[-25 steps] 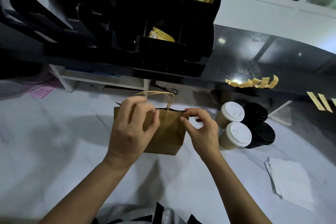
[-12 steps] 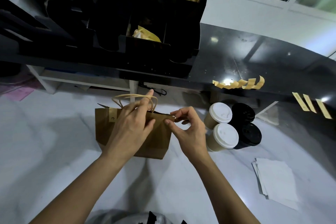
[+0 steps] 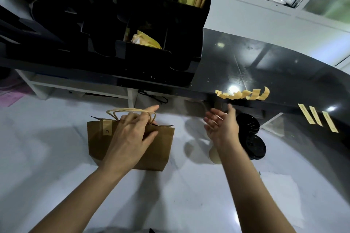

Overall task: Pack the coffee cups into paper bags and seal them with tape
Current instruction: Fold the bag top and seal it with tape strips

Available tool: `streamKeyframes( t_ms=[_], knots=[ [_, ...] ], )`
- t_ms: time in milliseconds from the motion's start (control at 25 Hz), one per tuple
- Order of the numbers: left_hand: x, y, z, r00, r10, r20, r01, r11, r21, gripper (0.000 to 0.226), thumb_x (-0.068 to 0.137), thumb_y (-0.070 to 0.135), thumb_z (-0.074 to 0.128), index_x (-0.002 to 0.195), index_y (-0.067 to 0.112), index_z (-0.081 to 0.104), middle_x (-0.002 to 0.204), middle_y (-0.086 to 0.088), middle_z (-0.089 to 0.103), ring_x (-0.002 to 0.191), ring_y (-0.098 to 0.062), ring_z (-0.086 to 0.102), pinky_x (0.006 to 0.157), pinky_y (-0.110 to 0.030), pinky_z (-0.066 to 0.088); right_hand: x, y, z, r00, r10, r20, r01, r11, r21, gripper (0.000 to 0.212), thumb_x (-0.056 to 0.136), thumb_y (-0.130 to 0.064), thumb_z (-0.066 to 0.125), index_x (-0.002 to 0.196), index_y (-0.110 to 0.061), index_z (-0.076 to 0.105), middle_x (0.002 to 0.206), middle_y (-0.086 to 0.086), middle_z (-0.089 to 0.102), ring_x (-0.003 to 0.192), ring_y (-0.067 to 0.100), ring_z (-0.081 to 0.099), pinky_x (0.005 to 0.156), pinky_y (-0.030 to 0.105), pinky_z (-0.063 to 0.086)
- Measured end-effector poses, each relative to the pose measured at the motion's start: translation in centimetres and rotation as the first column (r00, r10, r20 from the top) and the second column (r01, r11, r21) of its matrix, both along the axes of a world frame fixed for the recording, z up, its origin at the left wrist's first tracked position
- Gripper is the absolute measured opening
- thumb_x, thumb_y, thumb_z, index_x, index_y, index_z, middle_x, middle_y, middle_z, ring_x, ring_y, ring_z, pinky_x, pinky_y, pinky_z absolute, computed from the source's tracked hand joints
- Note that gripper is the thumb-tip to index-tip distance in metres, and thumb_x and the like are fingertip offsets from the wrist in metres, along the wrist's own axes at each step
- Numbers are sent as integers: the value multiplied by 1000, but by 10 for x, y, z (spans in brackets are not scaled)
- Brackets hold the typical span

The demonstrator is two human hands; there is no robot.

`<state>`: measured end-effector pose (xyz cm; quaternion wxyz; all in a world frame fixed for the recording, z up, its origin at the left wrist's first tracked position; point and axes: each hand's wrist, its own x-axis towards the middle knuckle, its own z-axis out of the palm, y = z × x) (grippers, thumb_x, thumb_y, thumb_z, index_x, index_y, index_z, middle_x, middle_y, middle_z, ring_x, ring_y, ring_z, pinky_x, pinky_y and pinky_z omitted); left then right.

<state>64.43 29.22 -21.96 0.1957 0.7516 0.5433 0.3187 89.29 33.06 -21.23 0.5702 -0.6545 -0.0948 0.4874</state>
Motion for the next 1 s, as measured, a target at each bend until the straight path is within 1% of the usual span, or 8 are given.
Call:
streamKeyframes(
  t_ms=[40,80,240,400,560,680,800,1000],
  knots=[
    [0,0,0,1000,1,-2,-1,1000,-2,66,89,21,72,148,30,43,100,12,44,110,-12,38,95,-37,39,10,8,5,996,4,-84,-7,1000,-27,57,98,-61,45,96,-9,68,90,8,72,76,22,66,73,33,48],
    [0,0,-1,1000,0,-2,0,1000,4,62,91,20,70,147,30,45,101,14,43,109,-13,38,93,-37,39,17,15,10,994,24,-110,-28,999,-28,59,95,-64,48,99,-9,68,92,8,72,81,23,66,76,34,49],
    [-3,1,-4,1000,6,-18,-6,1000,3,56,93,21,66,144,35,45,104,16,44,108,-14,41,90,-32,39,18,29,28,994,78,-83,-83,995,-54,46,89,-56,63,98,-12,70,94,4,73,86,21,68,83,35,54],
    [-5,3,-5,1000,13,-22,-14,999,-41,53,95,27,63,143,38,44,115,4,56,113,-20,47,93,-37,45,12,33,27,998,64,-21,-65,996,-64,24,90,-38,67,93,-14,69,87,0,72,77,16,69,75,30,52],
    [-6,4,-5,999,6,-34,-7,999,-49,51,95,29,62,142,38,44,114,2,57,113,-21,50,93,-40,48,14,33,24,998,24,51,-22,999,-27,14,95,-22,64,90,-10,68,61,-5,66,60,9,66,62,24,49],
    [-7,6,-3,999,6,-47,-9,998,-66,49,95,31,60,140,40,44,113,4,57,113,-19,51,91,-38,49,15,30,21,997,23,76,-23,1000,-2,14,95,-19,66,85,-9,68,62,-3,70,53,7,62,60,23,46],
    [-5,8,-3,997,12,-74,-17,997,-70,42,95,33,60,136,35,48,113,3,58,112,-20,51,91,-39,50,3,19,22,991,49,125,-54,998,39,11,93,-19,70,91,-8,72,72,1,74,56,8,62,55,22,45],
    [-4,8,-2,996,48,-80,-54,996,-70,36,96,31,61,130,32,53,113,2,59,113,-20,50,90,-38,50,-34,-17,25,950,221,219,-242,968,74,11,93,-20,72,93,-10,77,88,6,78,62,9,62,57,23,46]
  ],
)
